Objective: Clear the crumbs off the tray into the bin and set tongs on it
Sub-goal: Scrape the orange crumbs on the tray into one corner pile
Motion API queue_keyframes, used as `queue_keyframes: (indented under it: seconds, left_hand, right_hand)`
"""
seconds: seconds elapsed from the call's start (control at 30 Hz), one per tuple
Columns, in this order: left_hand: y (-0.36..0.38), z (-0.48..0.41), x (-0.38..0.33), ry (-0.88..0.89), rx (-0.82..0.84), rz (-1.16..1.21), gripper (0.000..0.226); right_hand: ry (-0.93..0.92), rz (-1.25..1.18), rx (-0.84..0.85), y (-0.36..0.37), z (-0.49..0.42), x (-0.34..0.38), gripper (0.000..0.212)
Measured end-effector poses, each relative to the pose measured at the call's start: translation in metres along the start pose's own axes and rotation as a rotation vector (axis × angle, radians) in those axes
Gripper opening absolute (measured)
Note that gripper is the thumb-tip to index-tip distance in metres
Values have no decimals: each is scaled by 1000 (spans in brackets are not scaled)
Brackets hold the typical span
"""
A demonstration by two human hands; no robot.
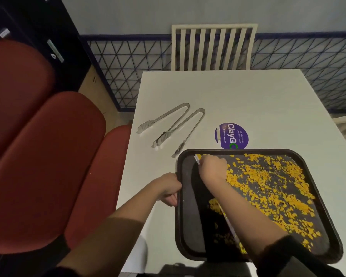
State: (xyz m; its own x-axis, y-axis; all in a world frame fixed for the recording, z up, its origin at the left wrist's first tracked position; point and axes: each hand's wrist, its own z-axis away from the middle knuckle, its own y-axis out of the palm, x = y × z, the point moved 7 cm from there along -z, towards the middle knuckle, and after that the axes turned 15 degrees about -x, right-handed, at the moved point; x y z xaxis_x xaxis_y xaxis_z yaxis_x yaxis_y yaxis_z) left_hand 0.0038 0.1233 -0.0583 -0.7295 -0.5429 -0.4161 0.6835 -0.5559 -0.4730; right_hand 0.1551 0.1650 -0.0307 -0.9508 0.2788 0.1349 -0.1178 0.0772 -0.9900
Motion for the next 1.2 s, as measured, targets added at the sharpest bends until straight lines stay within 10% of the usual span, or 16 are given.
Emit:
queue_keyframes:
  seconds: [0.8, 1.2]
  left_hand:
    - [-6, 16, -24, -103, 12, 247, 27]
    - [6, -26, -3, -147, -78, 169, 8]
  right_hand:
    - [312, 31, -50, -4, -7, -96, 24]
    - [1, -78, 36, 7, 59, -16, 22]
